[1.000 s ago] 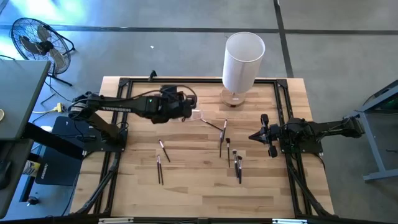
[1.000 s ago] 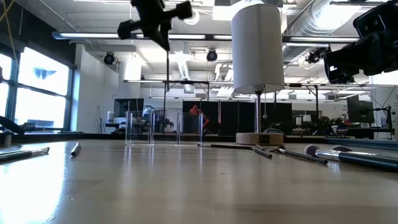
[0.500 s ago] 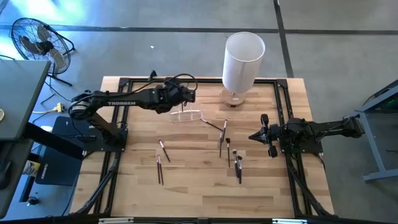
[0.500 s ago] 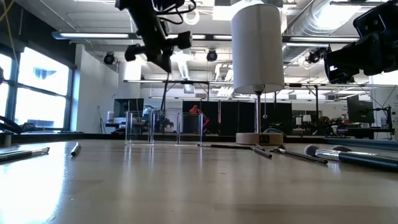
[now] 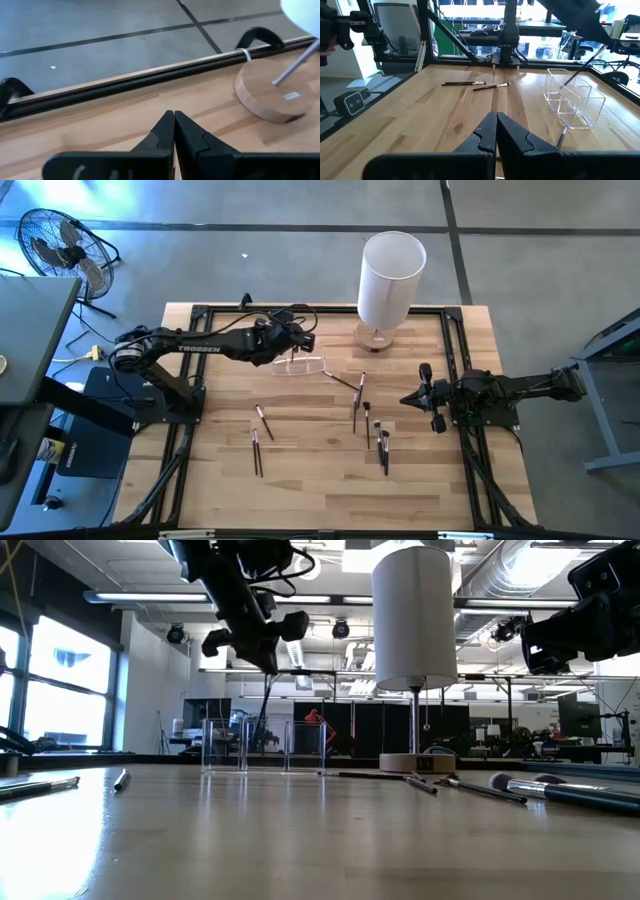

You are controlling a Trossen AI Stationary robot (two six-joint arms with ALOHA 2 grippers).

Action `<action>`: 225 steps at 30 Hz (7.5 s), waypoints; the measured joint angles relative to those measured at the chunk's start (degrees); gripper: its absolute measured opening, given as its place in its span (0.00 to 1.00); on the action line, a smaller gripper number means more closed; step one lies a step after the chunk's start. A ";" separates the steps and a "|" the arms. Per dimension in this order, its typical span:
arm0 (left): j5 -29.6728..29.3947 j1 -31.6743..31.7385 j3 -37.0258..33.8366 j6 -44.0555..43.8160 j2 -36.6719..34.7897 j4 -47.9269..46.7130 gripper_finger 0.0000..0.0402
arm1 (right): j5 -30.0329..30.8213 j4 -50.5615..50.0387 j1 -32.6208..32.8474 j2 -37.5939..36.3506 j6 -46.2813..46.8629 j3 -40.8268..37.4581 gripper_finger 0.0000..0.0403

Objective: Put items in baskets/containers
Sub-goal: Put the black eyeshadow brush into the transparent organizer, then put the black powder brush into the transparent organizer, then put the black eyeshadow brush into the transparent organizer

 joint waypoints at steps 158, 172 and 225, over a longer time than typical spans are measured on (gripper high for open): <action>28.47 -29.66 -34.64 18.86 -71.01 -9.70 0.00 | 17.31 -58.08 18.96 83.04 97.07 58.53 0.00; 21.64 -29.64 -34.64 19.17 -71.01 -9.69 0.00 | 43.21 -33.23 11.15 73.32 53.63 58.62 0.00; 11.02 -29.64 -34.64 18.84 -70.84 -9.73 0.00 | -15.00 26.60 -24.41 115.22 -11.38 84.13 0.26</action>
